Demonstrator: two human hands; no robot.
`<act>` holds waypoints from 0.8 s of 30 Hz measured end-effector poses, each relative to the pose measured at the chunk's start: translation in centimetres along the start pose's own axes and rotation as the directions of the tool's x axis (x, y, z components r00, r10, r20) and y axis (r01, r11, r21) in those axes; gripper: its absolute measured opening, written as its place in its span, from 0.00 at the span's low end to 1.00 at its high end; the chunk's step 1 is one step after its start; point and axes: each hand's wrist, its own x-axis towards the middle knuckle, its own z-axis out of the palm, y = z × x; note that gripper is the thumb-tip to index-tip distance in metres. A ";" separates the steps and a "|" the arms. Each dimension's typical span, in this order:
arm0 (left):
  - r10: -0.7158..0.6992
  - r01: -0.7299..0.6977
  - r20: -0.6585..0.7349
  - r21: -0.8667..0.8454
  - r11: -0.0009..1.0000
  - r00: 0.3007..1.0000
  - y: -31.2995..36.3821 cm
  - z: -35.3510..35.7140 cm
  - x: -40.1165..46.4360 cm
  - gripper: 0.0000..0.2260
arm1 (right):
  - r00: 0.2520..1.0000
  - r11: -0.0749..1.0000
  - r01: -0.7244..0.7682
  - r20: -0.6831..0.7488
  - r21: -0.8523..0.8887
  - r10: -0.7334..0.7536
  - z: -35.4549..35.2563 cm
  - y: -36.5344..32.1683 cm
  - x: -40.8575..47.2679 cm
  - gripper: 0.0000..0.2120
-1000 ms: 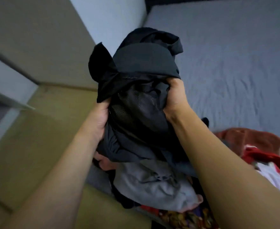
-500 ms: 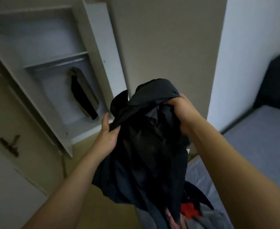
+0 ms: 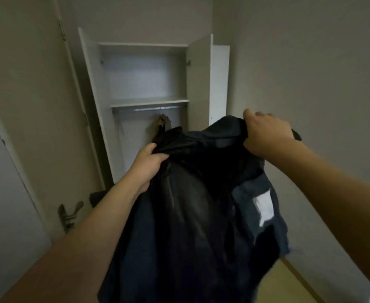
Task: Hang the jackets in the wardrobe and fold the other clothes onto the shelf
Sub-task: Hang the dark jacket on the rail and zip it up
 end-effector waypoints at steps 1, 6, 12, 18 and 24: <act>0.024 -0.023 -0.024 0.047 0.999 0.999 -0.4 -0.8 2.2 0.12 | 0.997 0.992 -0.071 0.034 0.109 0.067 1.0 -0.4 2.3 0.11; 0.314 -0.245 0.028 0.694 0.677 0.949 -4.2 -3.3 12.6 0.21 | 0.889 0.472 -0.450 0.332 0.758 0.316 6.6 -2.9 13.4 0.17; -0.143 0.116 -0.039 0.802 0.586 0.989 -9.9 -7.6 23.1 0.27 | 0.913 0.040 -0.343 0.323 0.939 0.250 14.6 -6.8 24.4 0.22; -0.220 0.273 -0.213 0.263 0.926 0.952 -10.1 -12.3 36.4 0.05 | 0.855 -0.190 -0.513 0.518 0.837 -0.026 23.2 -12.0 34.0 0.12; -0.202 0.216 -0.130 0.108 0.970 0.971 -13.8 -16.9 51.1 0.13 | 0.883 -0.499 -0.445 0.458 0.743 -0.105 32.0 -17.0 46.5 0.16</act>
